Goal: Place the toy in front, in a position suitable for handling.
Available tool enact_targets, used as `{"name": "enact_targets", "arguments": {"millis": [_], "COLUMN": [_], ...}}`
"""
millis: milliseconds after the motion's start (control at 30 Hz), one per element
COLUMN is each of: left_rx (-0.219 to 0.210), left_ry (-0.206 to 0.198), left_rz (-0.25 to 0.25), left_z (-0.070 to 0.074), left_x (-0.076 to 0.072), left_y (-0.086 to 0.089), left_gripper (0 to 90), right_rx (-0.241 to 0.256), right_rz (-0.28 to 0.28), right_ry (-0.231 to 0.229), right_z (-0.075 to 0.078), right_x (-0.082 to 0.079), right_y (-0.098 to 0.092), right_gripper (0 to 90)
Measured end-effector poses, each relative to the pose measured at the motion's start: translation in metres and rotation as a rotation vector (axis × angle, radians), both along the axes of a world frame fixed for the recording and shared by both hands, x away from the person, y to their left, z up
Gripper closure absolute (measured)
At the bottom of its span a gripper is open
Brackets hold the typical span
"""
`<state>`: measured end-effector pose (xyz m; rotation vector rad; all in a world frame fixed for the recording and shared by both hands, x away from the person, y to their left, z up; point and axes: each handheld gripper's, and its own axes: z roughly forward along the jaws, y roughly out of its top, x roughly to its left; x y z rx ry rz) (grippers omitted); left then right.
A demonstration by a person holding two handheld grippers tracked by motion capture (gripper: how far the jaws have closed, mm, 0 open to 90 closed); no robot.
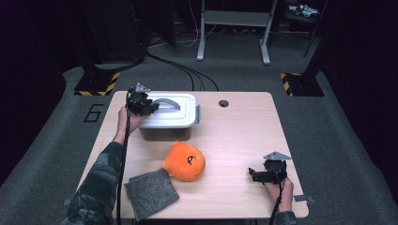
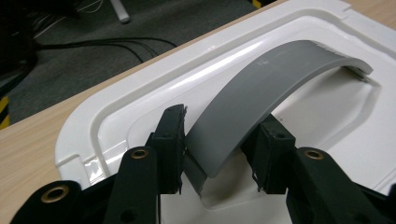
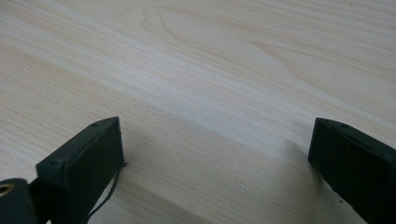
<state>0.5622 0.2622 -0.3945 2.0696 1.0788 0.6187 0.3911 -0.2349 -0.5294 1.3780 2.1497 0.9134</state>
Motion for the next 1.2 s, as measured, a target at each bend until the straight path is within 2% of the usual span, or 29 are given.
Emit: {"name": "enact_targets", "arguments": {"millis": [67,200,233,333,400,500,533,800,1067,1200], "left_rx": [0.007,0.015,0.030,0.044,0.076,0.083,0.088,0.093,0.120,0.110], "left_ry": [-0.002,-0.019,-0.039,-0.043,-0.047,-0.059,-0.059,-0.061,-0.063,-0.066], "left_rz": [0.029,0.051,0.071,0.083,0.098,0.128,0.149,0.220,0.273,0.279], "left_z": [0.000,-0.001,-0.002,-0.002,-0.001,-0.002,-0.002,-0.002,-0.002,-0.002], "left_x": [-0.002,-0.005,-0.008,-0.009,-0.009,-0.010,-0.010,-0.009,-0.008,-0.007], "left_y": [-0.003,-0.005,-0.007,-0.009,-0.011,-0.012,-0.011,-0.001,0.008,0.013], "left_gripper": [60.0,61.3,63.0,63.7,64.6,65.9,65.9,66.2,66.6,66.4], "right_rx": [0.000,-0.001,-0.001,-0.001,-0.001,-0.001,-0.001,0.000,0.000,0.001], "right_rz": [0.000,0.000,0.000,0.000,0.000,0.000,0.000,0.000,0.000,0.000], "right_ry": [0.000,0.001,0.001,0.001,0.001,0.001,0.001,0.000,0.000,0.000], "right_z": [0.000,0.000,0.000,0.000,0.000,0.000,0.000,0.000,0.000,0.000], "right_x": [0.000,0.000,0.000,0.000,0.000,0.000,0.000,0.000,0.000,0.000], "right_y": [0.000,0.000,0.000,0.000,0.000,0.000,0.000,0.000,0.000,0.000], "right_gripper": [2.6,2.6,2.6,2.6,2.6,2.6,2.6,2.6,2.6,2.6]}}
